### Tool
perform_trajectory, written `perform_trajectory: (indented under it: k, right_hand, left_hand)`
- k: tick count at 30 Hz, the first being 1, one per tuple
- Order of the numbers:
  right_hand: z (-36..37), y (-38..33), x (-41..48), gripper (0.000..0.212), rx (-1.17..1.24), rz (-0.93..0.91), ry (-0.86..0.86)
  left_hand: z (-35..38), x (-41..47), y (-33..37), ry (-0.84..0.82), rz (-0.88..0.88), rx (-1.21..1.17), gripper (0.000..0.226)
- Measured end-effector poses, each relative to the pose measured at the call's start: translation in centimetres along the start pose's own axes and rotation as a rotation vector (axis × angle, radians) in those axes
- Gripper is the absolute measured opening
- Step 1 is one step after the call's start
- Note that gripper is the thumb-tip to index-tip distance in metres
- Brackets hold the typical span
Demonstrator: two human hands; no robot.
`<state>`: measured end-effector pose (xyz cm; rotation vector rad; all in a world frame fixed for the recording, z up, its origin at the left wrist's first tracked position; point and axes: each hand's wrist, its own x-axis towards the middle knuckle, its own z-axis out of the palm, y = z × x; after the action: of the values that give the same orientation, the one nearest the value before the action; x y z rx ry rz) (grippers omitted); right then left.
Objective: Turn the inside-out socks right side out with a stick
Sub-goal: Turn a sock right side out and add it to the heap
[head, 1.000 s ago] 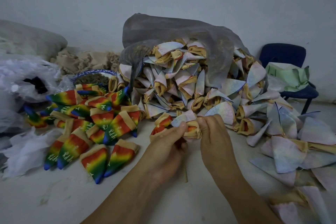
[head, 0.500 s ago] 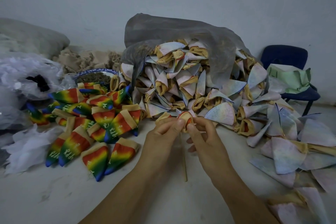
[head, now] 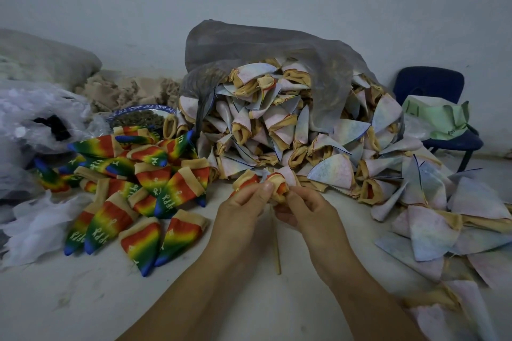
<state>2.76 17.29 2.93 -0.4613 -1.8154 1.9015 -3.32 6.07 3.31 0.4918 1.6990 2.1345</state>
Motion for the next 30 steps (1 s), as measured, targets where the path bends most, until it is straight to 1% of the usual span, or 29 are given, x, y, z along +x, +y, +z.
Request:
perform_trajectory:
  k: [4, 8, 10, 12, 14, 16, 17, 20, 22, 24, 30]
  right_hand:
    - [0.0, 0.0, -0.2, 0.018, 0.029, 0.048, -0.016]
    - [-0.6, -0.8, 0.1, 0.021, 0.198, 0.077, -0.007]
    - [-0.4, -1.0, -0.1, 0.028, 0.162, 0.009, -0.027]
    - [0.2, -0.9, -0.5, 0.034, 0.049, -0.056, -0.061]
    - [0.5, -0.8, -0.7, 0.028, -0.011, -0.075, -0.036]
    - [0.5, -0.8, -0.8, 0.019, -0.006, -0.074, 0.022]
    - [0.4, -0.8, -0.8, 0.018, 0.006, -0.073, 0.037]
    - [0.6, -1.0, -0.9, 0.025, 0.108, -0.064, 0.065]
    - [0.7, -1.1, -0.9, 0.027, 0.234, -0.012, 0.103]
    - [0.7, -1.2, -0.7, 0.024, 0.333, 0.047, 0.123]
    - [0.7, -0.8, -0.6, 0.022, 0.405, 0.134, 0.110]
  left_hand:
    - [-0.2, 0.2, 0.1, -0.014, 0.060, -0.032, 0.026]
    - [-0.2, 0.2, 0.1, 0.015, 0.101, 0.037, 0.022]
    - [-0.3, 0.2, 0.0, 0.021, 0.108, 0.057, 0.022]
    - [-0.5, 0.4, -0.1, -0.004, 0.133, 0.077, 0.020]
    - [-0.4, 0.4, -0.2, -0.026, 0.150, 0.067, 0.019]
    - [-0.3, 0.3, -0.3, -0.038, 0.148, 0.044, 0.019]
    - [-0.3, 0.3, -0.3, -0.036, 0.146, 0.046, 0.019]
    - [-0.4, 0.4, -0.6, -0.011, 0.149, 0.080, 0.011]
    - [-0.4, 0.5, -0.9, 0.010, 0.152, 0.121, 0.014]
    - [-0.2, 0.5, -0.9, 0.023, 0.165, 0.145, 0.015]
    - [0.1, -0.1, -0.8, 0.011, 0.180, 0.041, 0.015]
